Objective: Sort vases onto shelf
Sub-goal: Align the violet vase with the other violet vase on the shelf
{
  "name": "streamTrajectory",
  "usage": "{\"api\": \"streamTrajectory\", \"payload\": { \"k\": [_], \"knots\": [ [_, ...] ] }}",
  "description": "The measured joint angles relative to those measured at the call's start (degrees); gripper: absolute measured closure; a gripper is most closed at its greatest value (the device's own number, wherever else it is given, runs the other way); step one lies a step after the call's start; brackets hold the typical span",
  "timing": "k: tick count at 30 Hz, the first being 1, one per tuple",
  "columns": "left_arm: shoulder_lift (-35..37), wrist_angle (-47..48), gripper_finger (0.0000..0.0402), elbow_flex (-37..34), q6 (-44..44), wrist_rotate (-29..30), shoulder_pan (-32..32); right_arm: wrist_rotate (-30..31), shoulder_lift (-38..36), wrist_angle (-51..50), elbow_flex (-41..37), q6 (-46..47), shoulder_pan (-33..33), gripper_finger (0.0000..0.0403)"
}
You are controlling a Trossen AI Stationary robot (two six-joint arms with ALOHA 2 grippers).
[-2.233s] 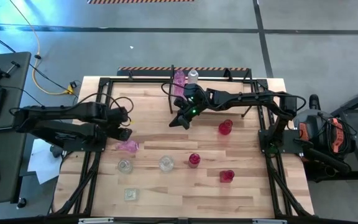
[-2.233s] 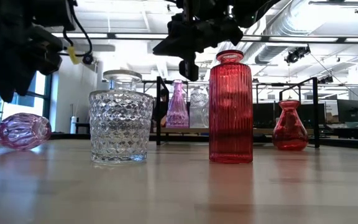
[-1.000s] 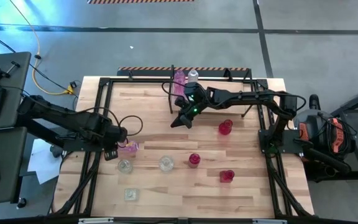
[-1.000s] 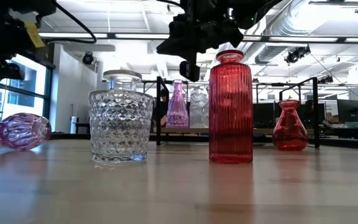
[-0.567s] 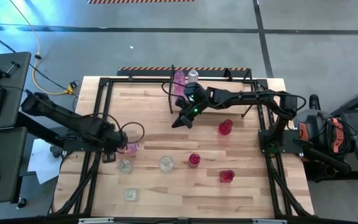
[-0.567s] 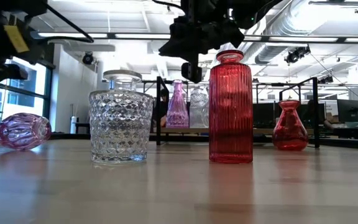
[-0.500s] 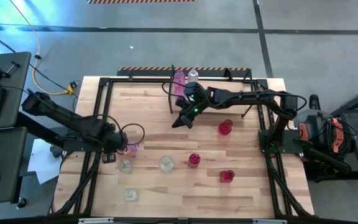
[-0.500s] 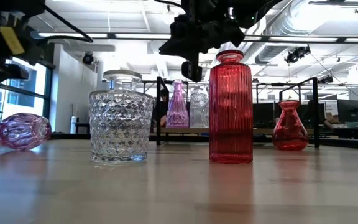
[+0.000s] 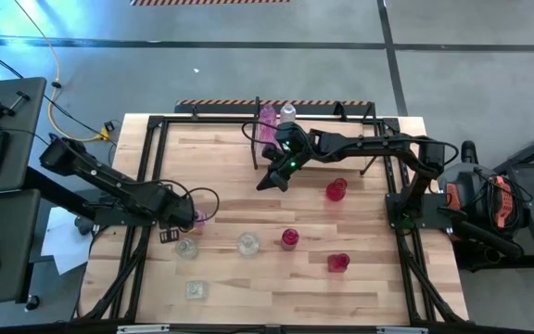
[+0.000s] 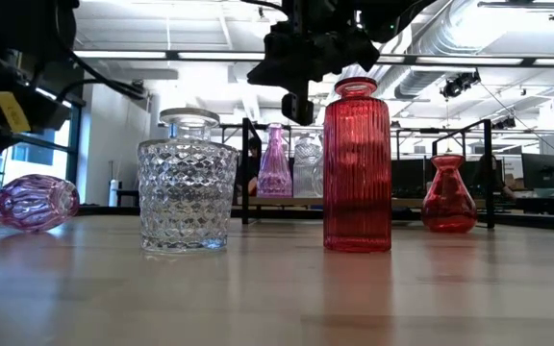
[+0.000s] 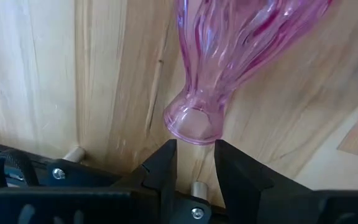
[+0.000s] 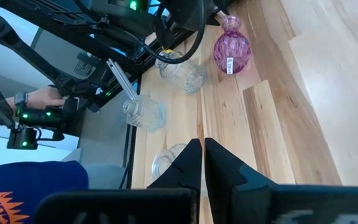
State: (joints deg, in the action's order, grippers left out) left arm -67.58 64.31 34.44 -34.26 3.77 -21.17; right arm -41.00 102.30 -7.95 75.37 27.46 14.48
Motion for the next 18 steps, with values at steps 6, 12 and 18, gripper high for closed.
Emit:
{"api": "streamTrajectory", "payload": {
  "k": [6, 12, 18],
  "knots": [
    [-0.1, -2.4, 0.0305, 0.0, 2.4, 0.4, 0.2, -0.1, 0.0, 0.0, 0.0, -0.1, 0.0, 0.0403],
    [-0.1, -5.9, 0.0305, 0.1, 6.4, 0.0, 3.2, -0.2, 0.0, 0.0, 0.0, -0.4, 0.0, 0.0403],
    [-0.1, -7.0, 0.0305, 0.0, 7.0, -2.1, 7.0, -0.6, 0.0, 0.0, 0.0, -0.4, -0.3, 0.0403]
  ]
}}
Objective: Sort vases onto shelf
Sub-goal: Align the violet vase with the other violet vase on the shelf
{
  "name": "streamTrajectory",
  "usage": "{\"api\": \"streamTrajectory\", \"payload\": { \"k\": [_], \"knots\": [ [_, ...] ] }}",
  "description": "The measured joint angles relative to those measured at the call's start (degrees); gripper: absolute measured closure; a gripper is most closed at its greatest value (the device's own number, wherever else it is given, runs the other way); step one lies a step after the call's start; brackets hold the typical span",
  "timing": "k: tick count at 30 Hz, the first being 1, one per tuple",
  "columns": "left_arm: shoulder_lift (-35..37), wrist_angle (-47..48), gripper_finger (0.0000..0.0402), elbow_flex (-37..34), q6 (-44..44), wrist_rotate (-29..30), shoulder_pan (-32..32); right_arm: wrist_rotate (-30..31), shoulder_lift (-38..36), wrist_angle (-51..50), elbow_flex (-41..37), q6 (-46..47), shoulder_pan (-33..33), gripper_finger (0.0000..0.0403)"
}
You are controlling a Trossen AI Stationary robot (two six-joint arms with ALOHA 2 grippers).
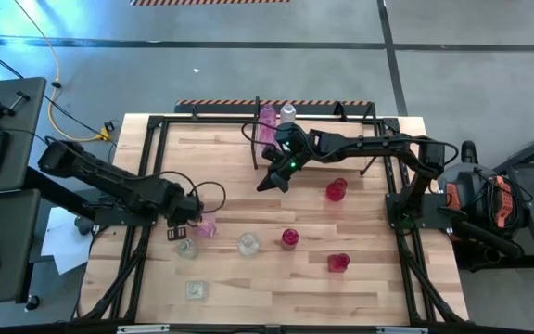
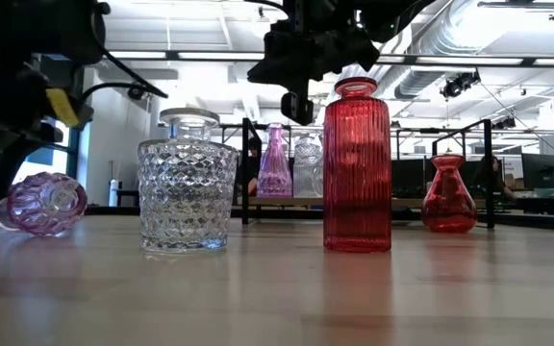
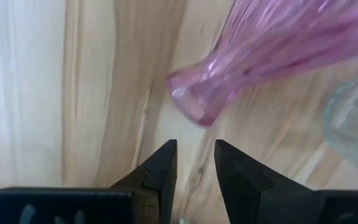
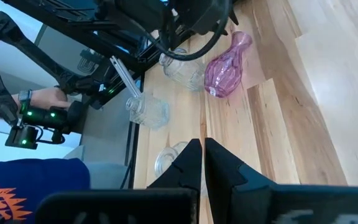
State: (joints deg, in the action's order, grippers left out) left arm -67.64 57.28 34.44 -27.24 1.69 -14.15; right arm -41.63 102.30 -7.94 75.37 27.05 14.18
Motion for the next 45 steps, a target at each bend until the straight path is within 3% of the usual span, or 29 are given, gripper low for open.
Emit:
{"api": "streamTrajectory", "payload": {
  "k": [7, 16, 31, 37, 45],
  "knots": [
    [0.0, -1.3, 0.0305, 0.0, -0.7, 0.2, 1.2, -0.4, 0.0, -0.2, 0.0, 0.1, -0.2, 0.0403],
    [0.0, -5.9, 0.0305, 0.0, -5.2, -4.7, 6.4, -0.4, 0.0, -0.2, 0.0, -0.4, -0.2, 0.0403],
    [0.0, -11.1, 0.0305, 0.0, -5.6, -16.6, 18.5, -2.3, 0.0, -0.2, 0.0, -3.1, -0.2, 0.0403],
    [0.0, -10.9, 0.0305, 0.0, -5.2, -22.9, 21.0, -7.7, 0.0, 0.3, 0.0, -4.2, 0.1, 0.0403],
    [0.0, -11.3, 0.0305, 0.0, -5.7, -27.3, 23.7, -8.2, -0.4, 1.3, 0.0, -4.2, 0.1, 0.0403]
  ]
}}
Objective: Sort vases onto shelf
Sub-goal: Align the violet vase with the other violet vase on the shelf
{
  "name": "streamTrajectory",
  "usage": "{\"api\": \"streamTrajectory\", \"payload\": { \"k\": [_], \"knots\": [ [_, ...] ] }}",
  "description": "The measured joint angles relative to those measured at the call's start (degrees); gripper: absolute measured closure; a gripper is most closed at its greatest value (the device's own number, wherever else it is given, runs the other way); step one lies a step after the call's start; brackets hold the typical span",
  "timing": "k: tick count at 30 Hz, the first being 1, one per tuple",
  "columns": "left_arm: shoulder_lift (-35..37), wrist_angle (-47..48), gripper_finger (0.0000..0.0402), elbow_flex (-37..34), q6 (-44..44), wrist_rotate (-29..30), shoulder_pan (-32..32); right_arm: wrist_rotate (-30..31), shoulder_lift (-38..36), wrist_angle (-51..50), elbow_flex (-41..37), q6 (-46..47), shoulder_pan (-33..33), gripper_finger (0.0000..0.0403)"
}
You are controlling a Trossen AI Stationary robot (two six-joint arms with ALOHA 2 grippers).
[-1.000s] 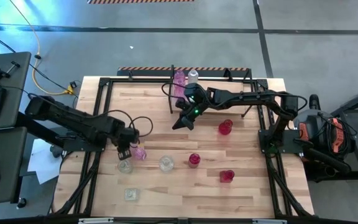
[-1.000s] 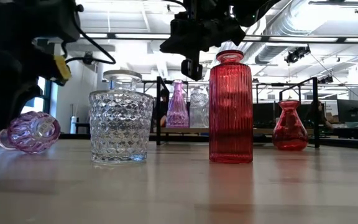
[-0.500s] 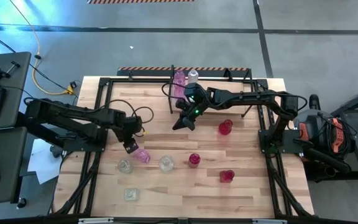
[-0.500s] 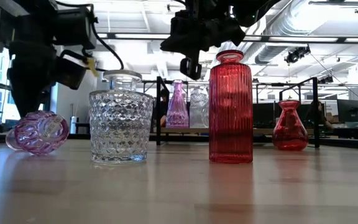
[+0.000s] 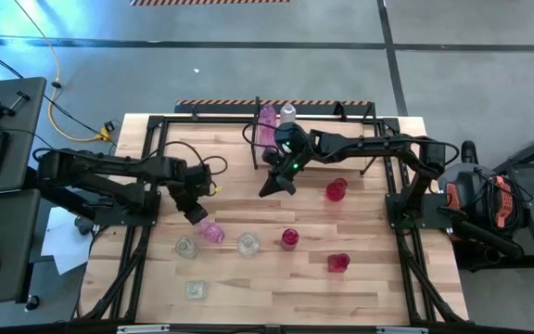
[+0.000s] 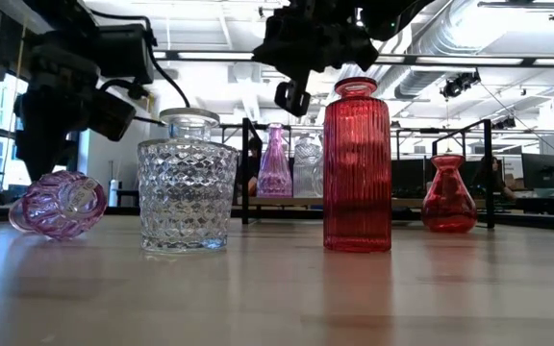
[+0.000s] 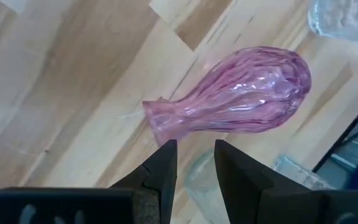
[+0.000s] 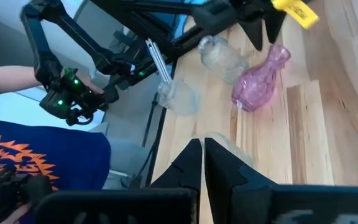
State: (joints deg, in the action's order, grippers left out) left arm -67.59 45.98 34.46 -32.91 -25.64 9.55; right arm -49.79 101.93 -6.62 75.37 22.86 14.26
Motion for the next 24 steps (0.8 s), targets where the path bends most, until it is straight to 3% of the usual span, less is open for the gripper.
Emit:
{"api": "streamTrajectory", "payload": {
  "k": [10, 18, 24],
  "knots": [
    [0.0, -7.9, 0.0289, -6.4, -4.4, -0.7, 2.1, -4.0, -0.1, 1.7, 0.0, 2.2, -0.2, 0.0403],
    [0.0, -12.8, 0.0247, -6.4, -4.0, -4.7, 2.1, -4.0, -0.1, 1.7, 0.0, 2.8, 0.0, 0.0403],
    [0.0, -14.2, 0.0249, -6.4, -5.0, -6.4, 2.1, -3.8, -0.2, 1.8, 0.0, 2.8, 0.7, 0.0403]
  ]
}}
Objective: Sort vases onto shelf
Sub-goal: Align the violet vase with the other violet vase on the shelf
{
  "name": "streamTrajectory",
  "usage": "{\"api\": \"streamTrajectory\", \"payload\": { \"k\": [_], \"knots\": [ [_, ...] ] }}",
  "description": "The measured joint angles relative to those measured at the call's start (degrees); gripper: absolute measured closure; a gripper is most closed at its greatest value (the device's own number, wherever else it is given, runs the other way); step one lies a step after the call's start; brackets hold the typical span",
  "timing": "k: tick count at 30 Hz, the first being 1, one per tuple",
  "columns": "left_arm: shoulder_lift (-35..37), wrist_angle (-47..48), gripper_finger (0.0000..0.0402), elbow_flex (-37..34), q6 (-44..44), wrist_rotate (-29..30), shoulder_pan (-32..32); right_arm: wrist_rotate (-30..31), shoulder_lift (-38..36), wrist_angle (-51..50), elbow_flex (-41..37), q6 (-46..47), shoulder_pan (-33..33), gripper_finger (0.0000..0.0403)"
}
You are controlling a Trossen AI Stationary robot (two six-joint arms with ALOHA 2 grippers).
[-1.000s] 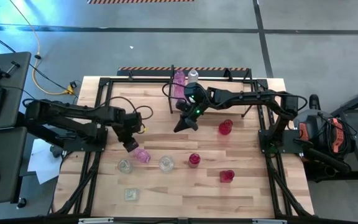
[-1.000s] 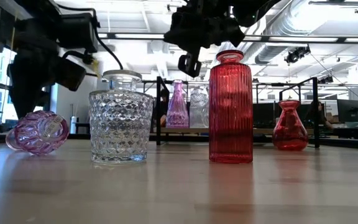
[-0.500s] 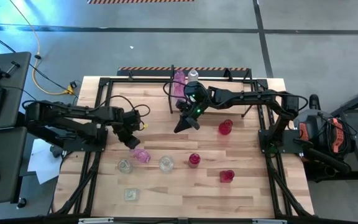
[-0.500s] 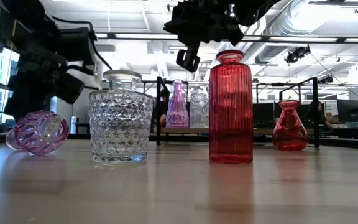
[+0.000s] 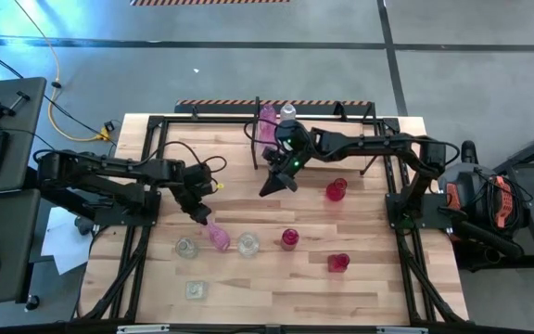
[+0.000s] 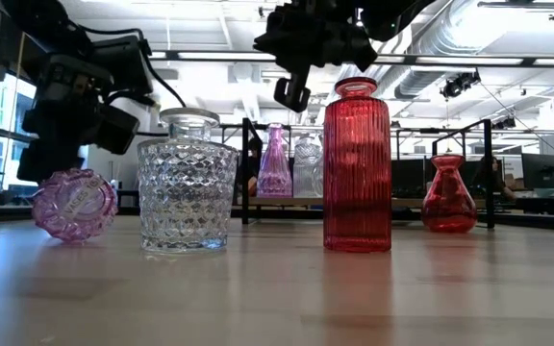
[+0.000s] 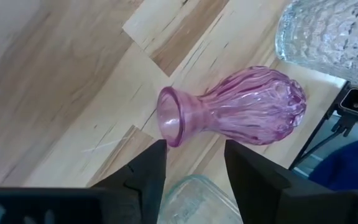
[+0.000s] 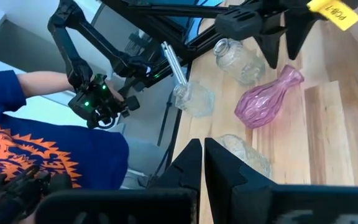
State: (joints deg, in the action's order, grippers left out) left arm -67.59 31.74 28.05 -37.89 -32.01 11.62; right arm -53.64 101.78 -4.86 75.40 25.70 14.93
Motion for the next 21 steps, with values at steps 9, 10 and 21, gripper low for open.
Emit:
{"api": "streamTrajectory", "payload": {
  "k": [9, 10, 21],
  "knots": [
    [0.0, 0.4, 0.0282, 0.0, -0.4, 1.5, 0.0, 0.1, 0.0, 0.0, 0.0, 0.3, 0.1, 0.0403],
    [0.0, 0.4, 0.0283, 0.0, -0.4, 2.3, 0.0, 0.1, 0.0, 0.0, 0.0, 0.3, 0.0, 0.0403],
    [-0.5, -0.8, 0.0273, -0.3, -1.0, 1.6, 0.0, -2.3, -0.3, 1.8, 0.0, 1.4, -1.2, 0.0403]
  ]
}}
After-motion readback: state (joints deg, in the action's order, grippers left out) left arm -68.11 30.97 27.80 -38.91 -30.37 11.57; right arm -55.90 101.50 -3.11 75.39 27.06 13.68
